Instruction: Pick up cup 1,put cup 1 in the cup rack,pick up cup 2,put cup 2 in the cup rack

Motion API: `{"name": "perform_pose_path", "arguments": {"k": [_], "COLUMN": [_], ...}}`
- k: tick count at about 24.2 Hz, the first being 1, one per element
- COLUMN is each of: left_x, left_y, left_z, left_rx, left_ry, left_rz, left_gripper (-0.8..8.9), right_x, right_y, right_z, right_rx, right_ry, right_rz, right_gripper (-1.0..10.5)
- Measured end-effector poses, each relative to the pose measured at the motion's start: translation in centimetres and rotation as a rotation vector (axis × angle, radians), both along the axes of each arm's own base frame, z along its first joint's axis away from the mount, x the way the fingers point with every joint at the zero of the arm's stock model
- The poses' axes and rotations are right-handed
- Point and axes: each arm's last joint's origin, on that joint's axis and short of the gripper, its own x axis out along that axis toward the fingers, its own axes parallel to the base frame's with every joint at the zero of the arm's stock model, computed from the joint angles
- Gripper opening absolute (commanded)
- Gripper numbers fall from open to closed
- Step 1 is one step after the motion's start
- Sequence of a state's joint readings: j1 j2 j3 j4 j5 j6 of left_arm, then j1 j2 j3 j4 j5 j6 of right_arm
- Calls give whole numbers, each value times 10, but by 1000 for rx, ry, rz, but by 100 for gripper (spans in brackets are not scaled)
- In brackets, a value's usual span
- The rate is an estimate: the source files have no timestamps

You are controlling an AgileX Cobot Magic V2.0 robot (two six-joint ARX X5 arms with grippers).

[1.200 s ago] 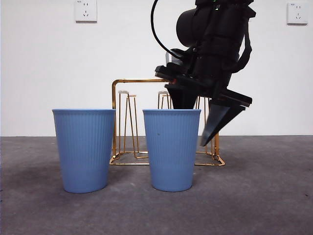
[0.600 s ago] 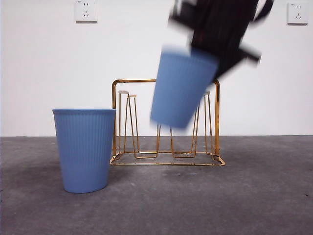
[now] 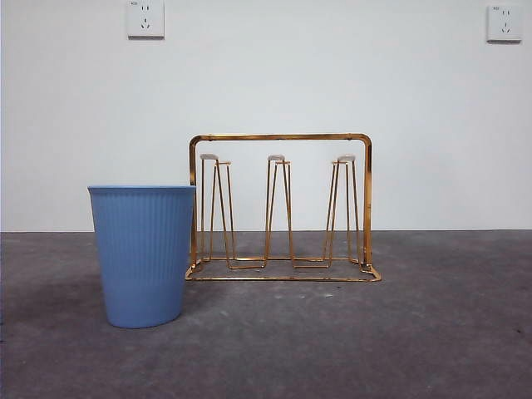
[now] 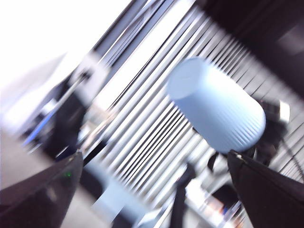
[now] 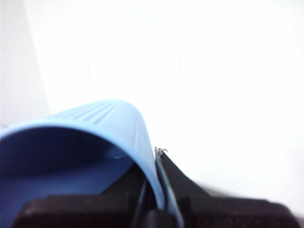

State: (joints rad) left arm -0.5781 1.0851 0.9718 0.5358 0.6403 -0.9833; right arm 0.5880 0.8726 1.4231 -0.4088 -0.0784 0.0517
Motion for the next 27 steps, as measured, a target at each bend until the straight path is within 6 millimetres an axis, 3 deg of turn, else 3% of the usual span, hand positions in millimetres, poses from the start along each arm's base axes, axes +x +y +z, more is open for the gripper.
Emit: {"name": "perform_pose_path", "arguments": {"k": [6, 10, 15, 27], "left_x": [1, 5, 11, 18], "left_y": [-42, -60, -70, -81], "left_z": [-3, -10, -10, 12], "left_rx": [-220, -288, -342, -385], "left_ry": [-6, 16, 19, -8], "left_rz": [-17, 4, 25, 15], "left_gripper": [679, 679, 679, 679], "right_x": [14, 27, 34, 59], "right_y": [10, 20, 25, 47], "right_z": [1, -3, -5, -11], "right_rx": [10, -6, -10, -13], "right_ry": [-20, -4, -1, 2], "right_rz": [17, 50, 63, 113], "right_gripper": [-16, -16, -16, -16]}}
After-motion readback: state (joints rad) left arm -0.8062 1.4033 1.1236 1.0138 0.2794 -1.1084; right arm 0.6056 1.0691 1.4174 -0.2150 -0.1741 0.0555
